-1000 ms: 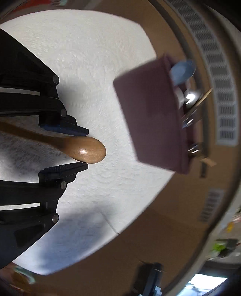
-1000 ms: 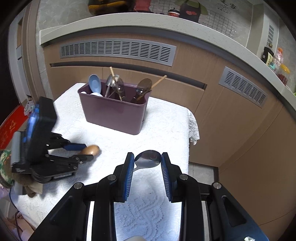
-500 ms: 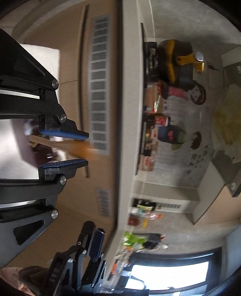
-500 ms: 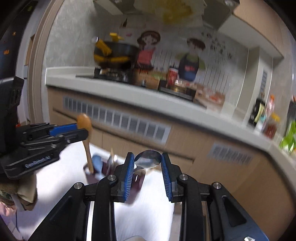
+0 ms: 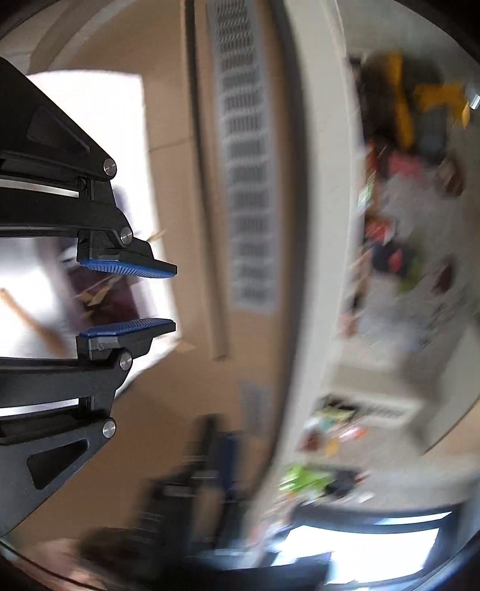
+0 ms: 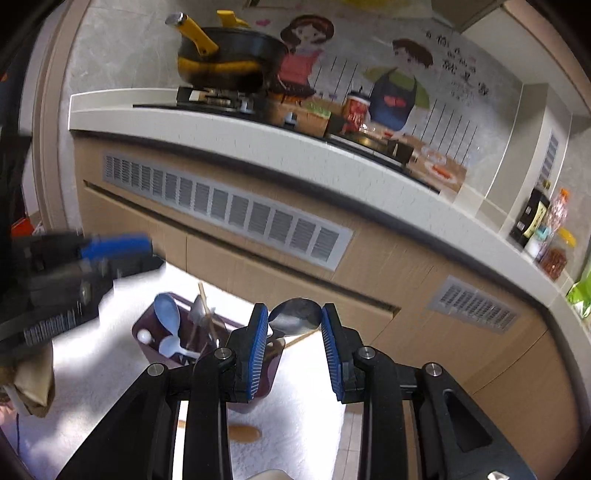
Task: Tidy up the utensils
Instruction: 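Lower both held spoons into the caddy and open both tools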
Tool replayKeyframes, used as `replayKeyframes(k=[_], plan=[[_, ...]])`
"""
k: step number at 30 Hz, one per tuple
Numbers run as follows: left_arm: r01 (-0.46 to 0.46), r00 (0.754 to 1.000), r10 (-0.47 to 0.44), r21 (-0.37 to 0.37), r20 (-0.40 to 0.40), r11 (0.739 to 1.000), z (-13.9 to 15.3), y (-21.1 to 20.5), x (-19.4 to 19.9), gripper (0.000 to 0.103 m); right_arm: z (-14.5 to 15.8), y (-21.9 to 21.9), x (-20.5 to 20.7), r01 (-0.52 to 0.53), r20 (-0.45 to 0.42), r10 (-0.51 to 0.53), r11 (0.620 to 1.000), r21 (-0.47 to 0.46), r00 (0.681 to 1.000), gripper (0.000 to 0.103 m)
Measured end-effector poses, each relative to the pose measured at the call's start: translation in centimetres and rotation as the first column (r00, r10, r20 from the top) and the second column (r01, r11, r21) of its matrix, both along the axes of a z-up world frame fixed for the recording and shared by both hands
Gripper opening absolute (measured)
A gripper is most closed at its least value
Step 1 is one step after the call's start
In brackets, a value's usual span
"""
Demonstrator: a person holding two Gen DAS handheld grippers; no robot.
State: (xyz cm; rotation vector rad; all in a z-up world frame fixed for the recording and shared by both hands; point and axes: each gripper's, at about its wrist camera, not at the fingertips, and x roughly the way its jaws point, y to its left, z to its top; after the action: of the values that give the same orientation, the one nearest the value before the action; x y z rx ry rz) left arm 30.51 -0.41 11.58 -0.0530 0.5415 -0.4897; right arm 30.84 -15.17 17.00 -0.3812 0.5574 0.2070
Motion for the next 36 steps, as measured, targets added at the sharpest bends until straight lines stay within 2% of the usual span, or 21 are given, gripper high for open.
replayKeyframes(k=[3, 4, 7, 10, 12, 14, 16, 18, 20, 21, 22, 23, 26, 30, 32, 35, 36], plan=[[0.131, 0.986, -0.12, 0.091, -0.115, 0.987, -4.7, -2.9, -0.1, 0.039, -0.9, -1.2, -0.4, 0.024, 0.003, -0.024, 1.0, -0.012, 1.0, 0.027], [0.165, 0.979, -0.147, 0.122, -0.144, 0.979, -6.1, -4.0, -0.3, 0.04, -1.3, -1.9, -0.7, 0.036, 0.001, -0.036, 0.999, -0.014, 0.999, 0.027], [0.274, 0.946, -0.224, 0.213, -0.234, 0.938, -10.1, -7.5, -0.4, 0.044, -2.5, -4.2, -1.0, 0.073, -0.028, -0.074, 0.997, -0.004, 0.997, 0.027], [0.318, 0.922, -0.229, 0.271, -0.312, 0.909, -13.5, -9.8, 0.4, 0.045, -4.1, -6.5, -1.6, 0.107, -0.071, -0.107, 0.994, -0.001, 0.992, 0.027], [0.3, 0.92, -0.196, 0.291, -0.339, 0.909, -15.1, -10.3, 1.3, 0.045, -5.3, -7.9, -2.2, 0.12, -0.1, -0.119, 0.993, 0.005, 0.988, 0.027], [0.258, 0.916, -0.14, 0.285, -0.375, 0.923, -16.5, -10.0, 2.3, 0.045, -6.3, -9.0, -2.7, 0.131, -0.122, -0.128, 0.991, 0.01, 0.984, 0.027], [0.251, 0.894, -0.123, 0.253, -0.432, 0.935, -17.4, -9.5, 2.7, 0.046, -7.3, -10.2, -2.9, 0.145, -0.146, -0.14, 0.989, 0.02, 0.979, 0.027], [0.241, 0.888, -0.113, 0.242, -0.446, 0.94, -17.5, -9.1, 2.2, 0.048, -7.9, -11.1, -2.9, 0.154, -0.161, -0.147, 0.988, 0.029, 0.976, 0.027], [0.276, 0.855, -0.141, 0.207, -0.499, 0.939, -17.2, -9.4, 1.1, 0.051, -8.4, -11.8, -2.9, 0.158, -0.167, -0.149, 0.987, 0.04, 0.975, 0.027], [0.314, 0.826, -0.182, 0.168, -0.533, 0.934, -17.0, -9.8, 0.6, 0.051, -8.6, -12.2, -3.0, 0.157, -0.17, -0.147, 0.986, 0.05, 0.975, 0.027], [0.341, 0.81, -0.211, 0.146, -0.547, 0.929, -16.7, -10.3, 0.0, 0.051, -8.8, -12.4, -2.9, 0.154, -0.169, -0.143, 0.986, 0.057, 0.975, 0.027], [0.346, 0.818, -0.216, 0.156, -0.534, 0.925, -16.2, -10.8, -0.4, 0.051, -8.9, -12.6, -3.0, 0.153, -0.167, -0.14, 0.986, 0.066, 0.976, 0.027], [0.308, 0.87, -0.171, 0.238, -0.463, 0.921, -15.3, -12.2, 0.0, 0.051, -9.3, -13.0, -2.9, 0.148, -0.175, -0.13, 0.985, 0.092, 0.976, 0.027], [0.269, 0.872, -0.092, 0.315, -0.48, 0.91, -16.6, -14.0, 2.1, 0.051, -10.1, -13.4, -2.8, 0.15, -0.198, -0.128, 0.983, 0.102, 0.972, 0.027], [0.26, 0.863, -0.069, 0.321, -0.501, 0.911, -17.3, -14.6, 2.7, 0.045, -10.3, -13.6, -3.0, 0.151, -0.207, -0.129, 0.984, 0.097, 0.97, 0.027], [0.231, 0.879, -0.046, 0.339, -0.475, 0.912, -17.4, -15.6, 2.1, 0.038, -10.7, -13.5, -3.5, 0.148, -0.22, -0.126, 0.985, 0.087, 0.967, 0.027], [0.222, 0.886, -0.042, 0.342, -0.462, 0.913, -17.3, -15.6, 1.6, 0.031, -10.9, -13.4, -3.6, 0.146, -0.228, -0.123, 0.986, 0.085, 0.966, 0.027]])
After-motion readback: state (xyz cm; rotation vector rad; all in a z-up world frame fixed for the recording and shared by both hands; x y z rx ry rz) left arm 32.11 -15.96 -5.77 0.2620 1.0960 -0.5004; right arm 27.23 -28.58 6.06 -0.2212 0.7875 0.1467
